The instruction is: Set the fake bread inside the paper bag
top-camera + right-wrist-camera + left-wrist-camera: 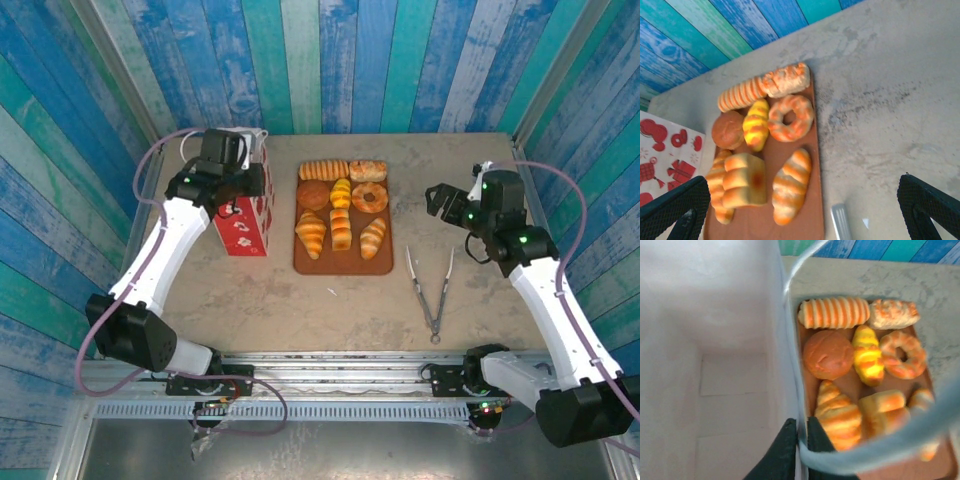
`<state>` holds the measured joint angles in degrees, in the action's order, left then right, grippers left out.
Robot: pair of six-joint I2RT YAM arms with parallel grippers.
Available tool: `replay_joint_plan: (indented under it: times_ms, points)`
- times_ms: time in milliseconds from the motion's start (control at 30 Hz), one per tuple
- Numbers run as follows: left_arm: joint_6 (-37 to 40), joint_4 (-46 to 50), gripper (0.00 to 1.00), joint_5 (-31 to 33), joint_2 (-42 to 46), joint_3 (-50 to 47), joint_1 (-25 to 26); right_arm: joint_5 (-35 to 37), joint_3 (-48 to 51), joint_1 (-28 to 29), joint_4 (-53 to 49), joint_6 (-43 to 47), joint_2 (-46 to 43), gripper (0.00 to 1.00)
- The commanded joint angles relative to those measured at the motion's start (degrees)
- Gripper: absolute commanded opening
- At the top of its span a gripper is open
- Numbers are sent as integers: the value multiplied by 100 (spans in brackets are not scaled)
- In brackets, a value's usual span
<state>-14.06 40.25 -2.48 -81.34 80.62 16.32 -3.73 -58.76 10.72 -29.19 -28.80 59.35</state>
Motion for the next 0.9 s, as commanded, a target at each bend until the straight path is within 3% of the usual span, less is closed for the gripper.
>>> replay_joint_plan:
  times_ms: [0, 133, 400, 633, 867]
  points:
    - [-86, -244, 30, -251, 289, 21, 47, 208, -256, -26, -789, 217, -158, 100]
    - [102, -160, 59, -243, 377, 245, 47, 64, -275, -26, -1346, 216, -290, 100]
    - [711, -678, 98, 129, 1557, -153, 40, -360, -139, 4, -2605, -15, -614, 100]
    - [687, -2134, 94, 231, 3113, -1592, 47, 232, 575, 749, -3038, -840, -1039, 100]
    - [563, -2572, 94, 476, 4075, -2544, 47, 1163, 969, 1567, -3157, -1385, -757, 100]
